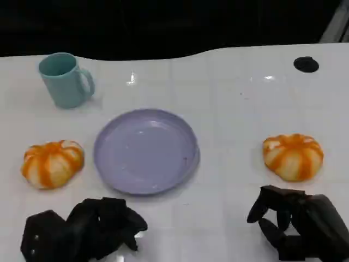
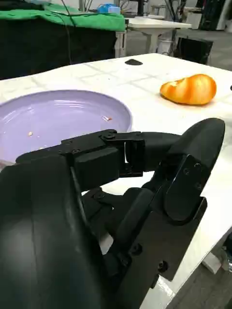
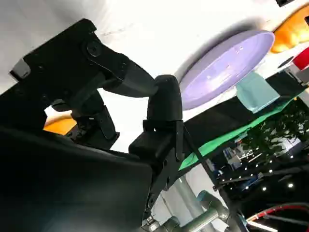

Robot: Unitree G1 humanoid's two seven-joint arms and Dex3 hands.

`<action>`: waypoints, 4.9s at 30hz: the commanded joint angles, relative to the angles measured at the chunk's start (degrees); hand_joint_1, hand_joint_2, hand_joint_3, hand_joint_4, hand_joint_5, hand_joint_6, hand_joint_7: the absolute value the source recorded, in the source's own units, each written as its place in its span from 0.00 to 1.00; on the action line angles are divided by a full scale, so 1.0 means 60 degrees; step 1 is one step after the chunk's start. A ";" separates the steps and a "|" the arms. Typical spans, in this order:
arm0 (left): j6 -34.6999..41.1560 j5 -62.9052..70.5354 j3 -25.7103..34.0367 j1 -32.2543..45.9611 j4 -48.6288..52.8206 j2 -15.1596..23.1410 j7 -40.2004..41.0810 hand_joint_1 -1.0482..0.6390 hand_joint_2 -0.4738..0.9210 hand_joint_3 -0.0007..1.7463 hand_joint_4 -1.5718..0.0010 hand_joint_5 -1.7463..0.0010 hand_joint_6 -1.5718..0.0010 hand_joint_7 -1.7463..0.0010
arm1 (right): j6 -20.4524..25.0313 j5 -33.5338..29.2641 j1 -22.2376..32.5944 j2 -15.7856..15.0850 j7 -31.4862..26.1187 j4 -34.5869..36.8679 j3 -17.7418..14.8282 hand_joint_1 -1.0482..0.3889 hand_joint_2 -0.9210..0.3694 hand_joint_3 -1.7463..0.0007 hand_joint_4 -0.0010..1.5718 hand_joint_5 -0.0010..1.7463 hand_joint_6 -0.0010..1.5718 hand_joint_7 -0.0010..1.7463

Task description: Grasp the bread from the table and place it into the plate.

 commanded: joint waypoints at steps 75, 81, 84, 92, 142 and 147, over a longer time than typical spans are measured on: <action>-0.0234 0.0114 0.0075 -0.0161 0.0452 0.0152 -0.0027 0.00 0.94 0.00 0.43 0.15 0.13 0.65 | 0.4608 -0.0867 -0.1003 -0.1024 0.1801 -0.1956 -0.0554 0.30 0.00 0.95 0.04 0.05 0.11 0.00; -0.0196 0.0112 0.0063 -0.0139 0.0401 0.0126 0.0000 0.01 0.94 0.00 0.43 0.15 0.13 0.65 | 0.5479 -0.1189 -0.1679 -0.1120 0.2645 -0.1694 -0.0205 0.32 0.00 0.98 0.02 0.06 0.10 0.00; -0.0146 0.0121 0.0043 -0.0126 0.0358 0.0103 0.0025 0.01 0.94 0.00 0.43 0.15 0.13 0.65 | 0.5877 -0.1315 -0.2102 -0.1097 0.2971 -0.1395 0.0022 0.35 0.03 1.00 0.03 0.08 0.12 0.01; -0.0148 0.0100 0.0024 -0.0068 0.0268 0.0069 0.0025 0.00 0.94 0.00 0.43 0.15 0.13 0.65 | 0.6523 -0.1388 -0.3010 -0.0939 0.3535 -0.0391 0.0583 0.45 0.07 1.00 0.06 0.10 0.15 0.01; -0.0113 0.0194 0.0000 -0.0049 0.0153 -0.0021 0.0124 0.00 0.94 0.00 0.43 0.15 0.12 0.66 | 0.2942 -0.0624 -0.5025 -0.0284 -0.1661 0.4317 0.1511 0.73 0.44 0.33 0.60 1.00 0.52 0.92; -0.0071 0.0223 -0.0007 -0.0030 0.0091 -0.0058 0.0193 0.00 0.94 0.00 0.43 0.15 0.12 0.66 | 0.2666 -0.0498 -0.4862 -0.0198 -0.1517 0.3493 0.1411 0.71 0.50 0.25 0.62 1.00 0.53 0.94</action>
